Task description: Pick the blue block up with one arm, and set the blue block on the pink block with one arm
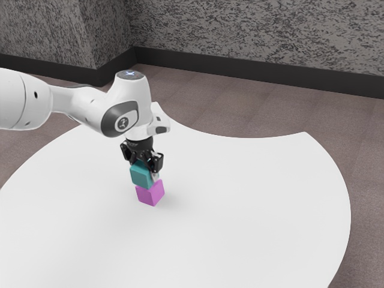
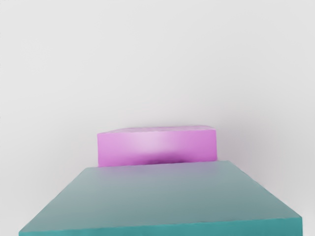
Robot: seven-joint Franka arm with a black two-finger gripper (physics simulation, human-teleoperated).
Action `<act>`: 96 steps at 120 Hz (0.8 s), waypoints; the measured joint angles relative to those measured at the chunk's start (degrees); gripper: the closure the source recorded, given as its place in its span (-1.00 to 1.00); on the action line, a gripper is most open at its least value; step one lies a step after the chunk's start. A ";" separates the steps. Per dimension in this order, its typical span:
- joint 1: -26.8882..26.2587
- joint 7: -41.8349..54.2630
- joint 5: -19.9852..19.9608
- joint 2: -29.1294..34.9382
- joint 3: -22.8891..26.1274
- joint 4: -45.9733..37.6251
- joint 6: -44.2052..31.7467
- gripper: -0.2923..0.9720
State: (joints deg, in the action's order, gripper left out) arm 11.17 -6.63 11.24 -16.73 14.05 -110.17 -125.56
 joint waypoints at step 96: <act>1.04 1.76 -0.04 -0.08 0.81 -0.52 -1.92 -0.06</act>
State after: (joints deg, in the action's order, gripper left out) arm 12.21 -4.87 11.19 -16.81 14.86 -110.69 -127.47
